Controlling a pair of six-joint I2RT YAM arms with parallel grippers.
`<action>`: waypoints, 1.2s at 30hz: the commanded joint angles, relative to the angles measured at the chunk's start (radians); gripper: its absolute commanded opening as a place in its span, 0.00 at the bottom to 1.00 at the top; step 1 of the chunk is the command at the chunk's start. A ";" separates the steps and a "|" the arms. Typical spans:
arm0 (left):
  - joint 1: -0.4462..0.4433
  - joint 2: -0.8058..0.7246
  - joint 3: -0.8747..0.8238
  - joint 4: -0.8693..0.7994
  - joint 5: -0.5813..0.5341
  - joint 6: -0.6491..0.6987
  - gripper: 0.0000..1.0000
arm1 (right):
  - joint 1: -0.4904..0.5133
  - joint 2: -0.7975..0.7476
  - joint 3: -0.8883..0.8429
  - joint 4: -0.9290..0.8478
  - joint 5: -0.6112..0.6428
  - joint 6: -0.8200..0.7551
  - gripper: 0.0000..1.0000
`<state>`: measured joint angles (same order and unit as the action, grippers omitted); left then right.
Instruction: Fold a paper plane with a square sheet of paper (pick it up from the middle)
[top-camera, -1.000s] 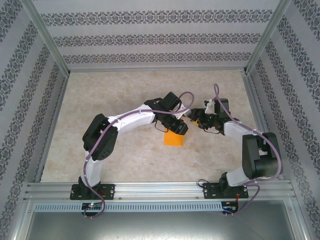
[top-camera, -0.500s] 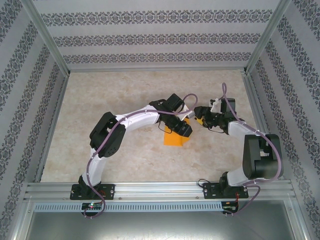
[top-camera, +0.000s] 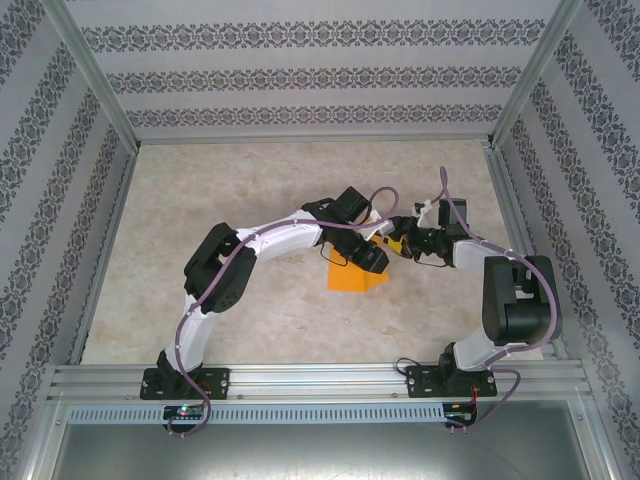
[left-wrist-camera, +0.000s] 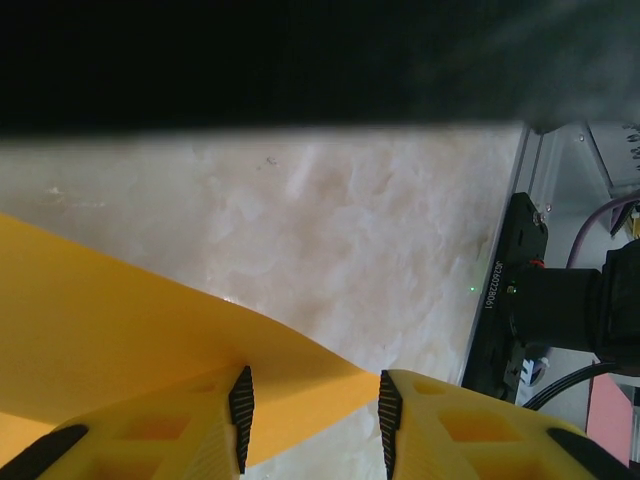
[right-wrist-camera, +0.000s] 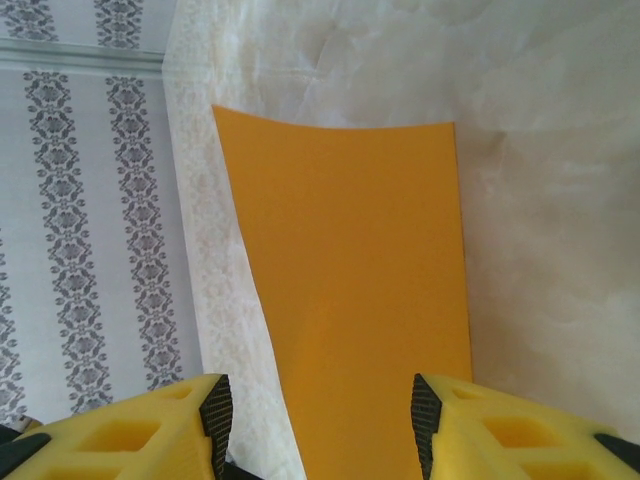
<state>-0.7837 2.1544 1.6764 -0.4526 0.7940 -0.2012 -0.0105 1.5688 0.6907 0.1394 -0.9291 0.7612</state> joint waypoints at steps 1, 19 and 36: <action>-0.009 0.037 0.026 0.043 0.029 0.010 0.41 | 0.004 0.003 0.009 0.002 -0.054 -0.035 0.53; -0.004 0.110 0.005 0.223 0.114 -0.044 0.38 | -0.093 -0.010 -0.133 0.203 -0.117 0.071 0.55; 0.012 0.060 0.014 0.176 0.127 -0.053 0.38 | -0.085 0.040 -0.076 0.019 -0.044 -0.094 0.11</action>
<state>-0.7830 2.2478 1.6798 -0.2695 0.8944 -0.2470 -0.1005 1.5944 0.5907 0.2119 -1.0050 0.7292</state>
